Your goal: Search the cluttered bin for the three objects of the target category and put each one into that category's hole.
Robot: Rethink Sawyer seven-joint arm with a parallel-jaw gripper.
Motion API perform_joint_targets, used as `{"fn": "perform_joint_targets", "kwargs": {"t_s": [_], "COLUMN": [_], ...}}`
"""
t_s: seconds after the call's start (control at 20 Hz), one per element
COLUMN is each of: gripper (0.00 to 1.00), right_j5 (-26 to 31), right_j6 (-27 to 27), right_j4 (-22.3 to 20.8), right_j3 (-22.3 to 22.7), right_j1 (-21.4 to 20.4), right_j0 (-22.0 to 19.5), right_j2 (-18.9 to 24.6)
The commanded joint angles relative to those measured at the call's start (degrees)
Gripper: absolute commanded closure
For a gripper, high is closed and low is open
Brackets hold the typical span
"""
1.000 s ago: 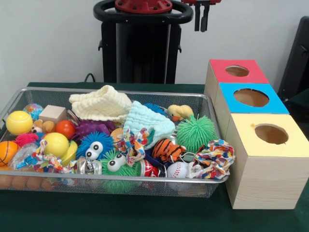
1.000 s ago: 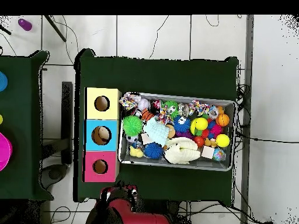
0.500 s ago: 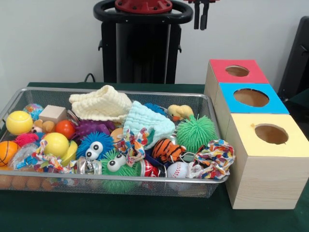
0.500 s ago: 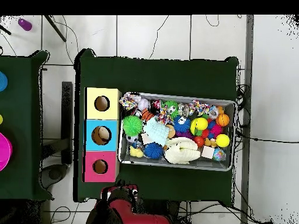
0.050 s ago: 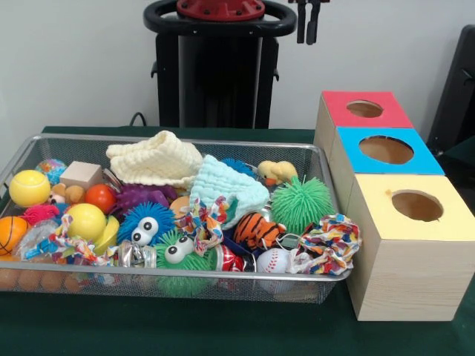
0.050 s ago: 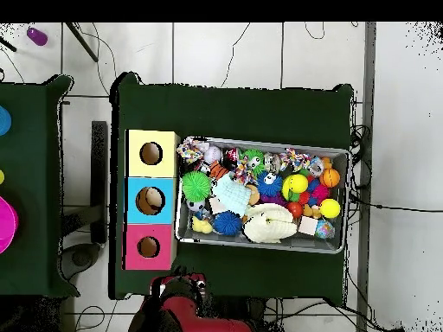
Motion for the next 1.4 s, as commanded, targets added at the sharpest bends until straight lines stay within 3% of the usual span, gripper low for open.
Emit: {"fn": "perform_joint_targets", "kwargs": {"t_s": [0.05, 1.4], "gripper": [1.00, 1.00], "right_j5": [1.69, 2.01], "right_j6": [4.59, 6.44], "right_j4": [-2.99, -4.16], "right_j3": [2.73, 2.20], "right_j1": [0.98, 0.87], "right_j0": [-0.72, 2.28], "right_j2": [1.65, -0.18]}}
